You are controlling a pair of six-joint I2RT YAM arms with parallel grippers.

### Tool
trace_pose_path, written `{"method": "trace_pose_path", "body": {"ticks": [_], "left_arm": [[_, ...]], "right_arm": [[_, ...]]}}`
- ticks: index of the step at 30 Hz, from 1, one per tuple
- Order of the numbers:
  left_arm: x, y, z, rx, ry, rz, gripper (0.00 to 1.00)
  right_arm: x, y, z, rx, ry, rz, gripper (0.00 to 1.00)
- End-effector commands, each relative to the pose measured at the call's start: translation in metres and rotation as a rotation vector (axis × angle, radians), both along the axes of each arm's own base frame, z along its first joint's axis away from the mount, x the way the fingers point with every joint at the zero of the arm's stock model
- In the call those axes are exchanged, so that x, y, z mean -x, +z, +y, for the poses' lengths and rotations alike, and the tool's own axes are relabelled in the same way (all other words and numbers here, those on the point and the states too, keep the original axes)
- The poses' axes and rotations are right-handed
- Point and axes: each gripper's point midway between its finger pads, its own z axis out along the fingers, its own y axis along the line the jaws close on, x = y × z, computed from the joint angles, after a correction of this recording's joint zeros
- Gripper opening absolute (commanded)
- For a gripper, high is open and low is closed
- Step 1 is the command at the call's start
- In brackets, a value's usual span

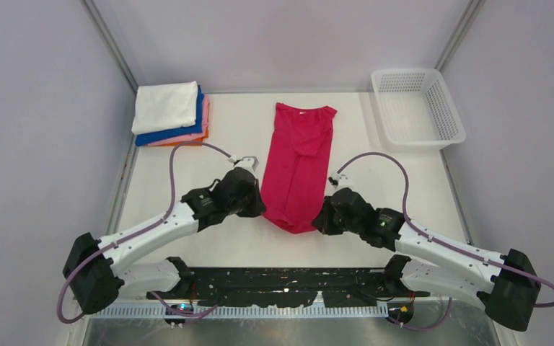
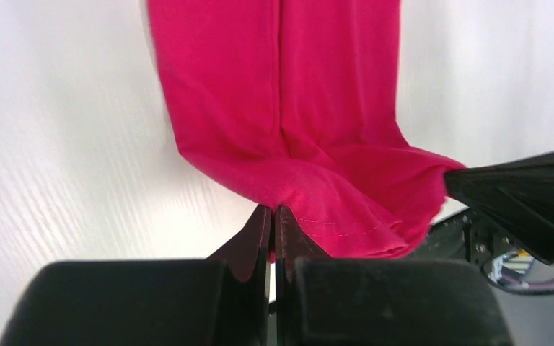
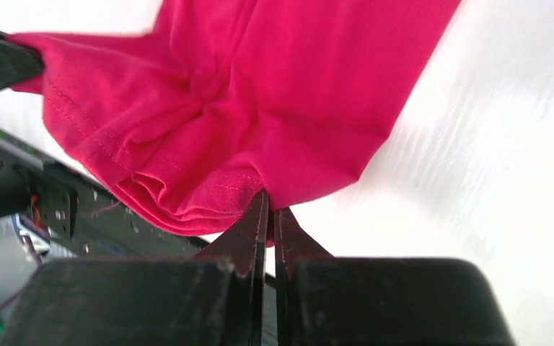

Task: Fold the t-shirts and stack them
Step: Fold the folded rectangular tshirt in 1/3 of the way

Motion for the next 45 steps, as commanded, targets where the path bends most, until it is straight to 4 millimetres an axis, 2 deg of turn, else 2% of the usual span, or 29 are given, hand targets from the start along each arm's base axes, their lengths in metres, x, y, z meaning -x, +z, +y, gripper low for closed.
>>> {"method": "trace_pose_path", "body": {"ticks": [1,4,6,10,20,32,40,42,44,45], "left_arm": [[-0.038,0.011,-0.003,-0.046,0.016,-0.054,0.00],[-0.061,0.017,-0.009,-0.039,0.030,-0.068,0.00],[-0.075,0.024,-0.014,-0.024,0.030,-0.078,0.00],[-0.100,0.023,-0.014,-0.054,0.041,-0.061,0.00],[-0.158,0.022,-0.020,-0.091,0.043,-0.032,0.00],[-0.209,-0.001,-0.020,-0.132,0.056,0.045,0.00],[-0.233,-0.019,-0.031,-0.123,0.060,0.095,0.00],[-0.238,-0.024,-0.030,-0.127,0.070,0.108,0.03],[-0.245,-0.028,-0.029,-0.124,0.083,0.114,0.06],[-0.250,-0.029,-0.030,-0.120,0.086,0.113,0.11]], "right_arm": [[-0.047,0.032,-0.006,0.004,-0.037,-0.137,0.05],[-0.070,0.036,-0.015,0.009,-0.062,-0.151,0.05],[-0.082,0.039,-0.014,-0.002,-0.057,-0.158,0.05],[-0.111,0.046,-0.013,-0.033,-0.067,-0.176,0.05],[-0.170,0.038,-0.027,-0.016,-0.129,-0.158,0.05],[-0.223,0.020,-0.036,-0.036,-0.162,-0.115,0.05],[-0.241,0.001,-0.044,-0.026,-0.225,-0.076,0.05],[-0.244,-0.010,-0.046,-0.024,-0.244,-0.044,0.05],[-0.250,-0.014,-0.048,-0.031,-0.266,-0.034,0.05],[-0.255,-0.013,-0.048,-0.037,-0.275,-0.043,0.07]]}}
